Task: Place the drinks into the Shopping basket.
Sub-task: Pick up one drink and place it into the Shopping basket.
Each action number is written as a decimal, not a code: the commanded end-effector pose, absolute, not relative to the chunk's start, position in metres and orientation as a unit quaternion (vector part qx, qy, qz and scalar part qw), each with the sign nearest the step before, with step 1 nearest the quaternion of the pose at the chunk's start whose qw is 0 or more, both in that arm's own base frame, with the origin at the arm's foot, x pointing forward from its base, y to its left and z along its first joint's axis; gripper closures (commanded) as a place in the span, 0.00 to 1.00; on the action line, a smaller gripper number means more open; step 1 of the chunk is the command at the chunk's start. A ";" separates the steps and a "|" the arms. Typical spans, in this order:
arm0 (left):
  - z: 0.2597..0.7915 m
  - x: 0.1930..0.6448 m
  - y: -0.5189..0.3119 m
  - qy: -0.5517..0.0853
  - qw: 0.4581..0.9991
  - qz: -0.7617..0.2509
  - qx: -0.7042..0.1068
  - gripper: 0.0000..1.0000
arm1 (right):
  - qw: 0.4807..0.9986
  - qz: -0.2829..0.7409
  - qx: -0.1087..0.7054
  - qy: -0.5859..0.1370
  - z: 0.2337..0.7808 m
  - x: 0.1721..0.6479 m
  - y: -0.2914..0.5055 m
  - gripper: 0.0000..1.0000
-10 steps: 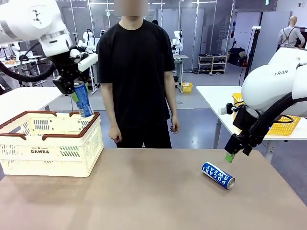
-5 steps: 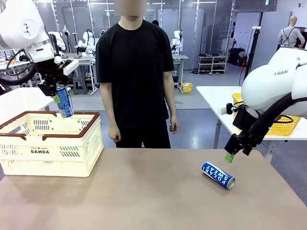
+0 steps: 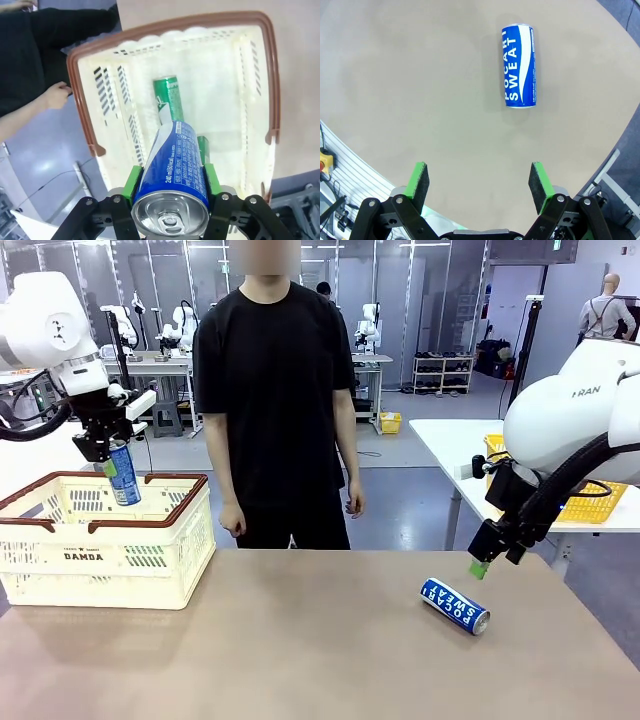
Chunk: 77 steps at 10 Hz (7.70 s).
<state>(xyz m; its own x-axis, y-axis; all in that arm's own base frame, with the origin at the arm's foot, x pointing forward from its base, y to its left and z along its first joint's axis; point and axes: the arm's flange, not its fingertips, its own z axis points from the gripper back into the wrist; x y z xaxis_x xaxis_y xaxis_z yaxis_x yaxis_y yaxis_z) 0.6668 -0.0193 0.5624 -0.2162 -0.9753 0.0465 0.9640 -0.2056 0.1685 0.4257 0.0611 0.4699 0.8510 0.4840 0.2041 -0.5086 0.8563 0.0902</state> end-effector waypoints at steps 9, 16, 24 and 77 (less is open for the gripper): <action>0.506 0.666 0.005 -0.075 0.613 -0.786 -0.016 0.42 | 0.959 0.262 0.067 -0.085 0.471 0.426 0.059 0.00; 0.494 0.666 0.000 -0.055 0.617 -0.785 -0.024 0.42 | 0.959 0.262 0.067 -0.085 0.471 0.426 0.059 0.00; 0.448 0.657 -0.023 -0.033 0.590 -0.806 -0.015 0.42 | 0.959 0.262 0.067 -0.085 0.471 0.426 0.059 0.00; 0.521 0.482 -0.002 -0.037 0.576 -0.817 0.023 0.00 | 0.959 0.259 0.071 -0.087 0.470 0.426 0.061 0.00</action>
